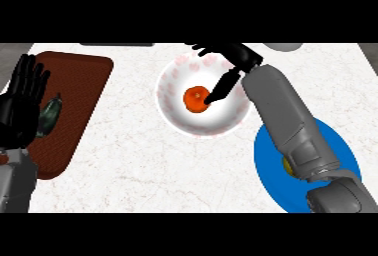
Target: Pick the squash from the plate and place it in the bowl
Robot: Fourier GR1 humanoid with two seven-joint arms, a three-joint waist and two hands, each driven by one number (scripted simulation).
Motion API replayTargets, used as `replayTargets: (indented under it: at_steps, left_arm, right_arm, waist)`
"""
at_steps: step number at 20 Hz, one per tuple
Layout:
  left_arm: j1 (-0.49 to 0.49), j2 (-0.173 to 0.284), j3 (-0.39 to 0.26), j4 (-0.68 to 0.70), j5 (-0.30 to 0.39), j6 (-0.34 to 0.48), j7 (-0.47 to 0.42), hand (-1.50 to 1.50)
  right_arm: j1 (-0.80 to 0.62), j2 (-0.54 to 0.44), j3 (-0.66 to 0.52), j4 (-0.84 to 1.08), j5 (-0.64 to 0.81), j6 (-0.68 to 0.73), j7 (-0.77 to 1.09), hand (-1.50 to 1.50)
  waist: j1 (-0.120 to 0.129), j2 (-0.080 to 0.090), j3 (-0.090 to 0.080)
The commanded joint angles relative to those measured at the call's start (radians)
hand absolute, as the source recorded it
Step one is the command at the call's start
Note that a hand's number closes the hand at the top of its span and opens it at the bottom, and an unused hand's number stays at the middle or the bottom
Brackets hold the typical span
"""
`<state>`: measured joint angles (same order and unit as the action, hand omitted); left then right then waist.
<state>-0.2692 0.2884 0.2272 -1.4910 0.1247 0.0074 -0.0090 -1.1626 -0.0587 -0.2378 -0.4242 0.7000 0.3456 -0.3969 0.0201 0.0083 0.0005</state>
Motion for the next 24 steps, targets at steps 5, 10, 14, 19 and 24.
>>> replayTargets:
  at_steps: [5,10,14,19,24]
  left_arm:
    - [-0.028,0.006,0.003,0.026,0.014,-0.022,-0.004,0.00]
    - [-0.012,-0.017,-0.028,-0.036,-0.013,0.008,0.023,0.00]
    - [-0.088,0.001,-0.003,0.054,-0.003,0.000,0.001,0.00]
    - [-0.032,-0.022,-0.035,-0.005,-0.002,-0.016,-0.001,0.00]
    - [-0.060,-0.015,-0.038,-0.017,-0.006,-0.015,0.003,0.00]
  right_arm:
    - [-0.069,-0.069,-0.186,0.046,-0.143,-0.133,0.032,-1.50]
    - [-0.051,-0.256,-0.260,0.126,-0.195,-0.044,0.013,-1.50]
    - [-0.021,-0.364,-0.293,0.174,-0.222,0.049,-0.053,-1.50]
    - [0.025,-0.472,-0.332,0.209,-0.249,0.122,-0.121,-1.50]
    - [0.064,-0.547,-0.334,0.228,-0.246,0.195,-0.179,-1.50]
  waist:
    - [0.014,0.008,0.000]
    - [0.027,0.013,0.001]
    - [0.030,0.028,0.001]
    - [0.066,0.037,0.004]
    - [0.074,0.041,0.006]
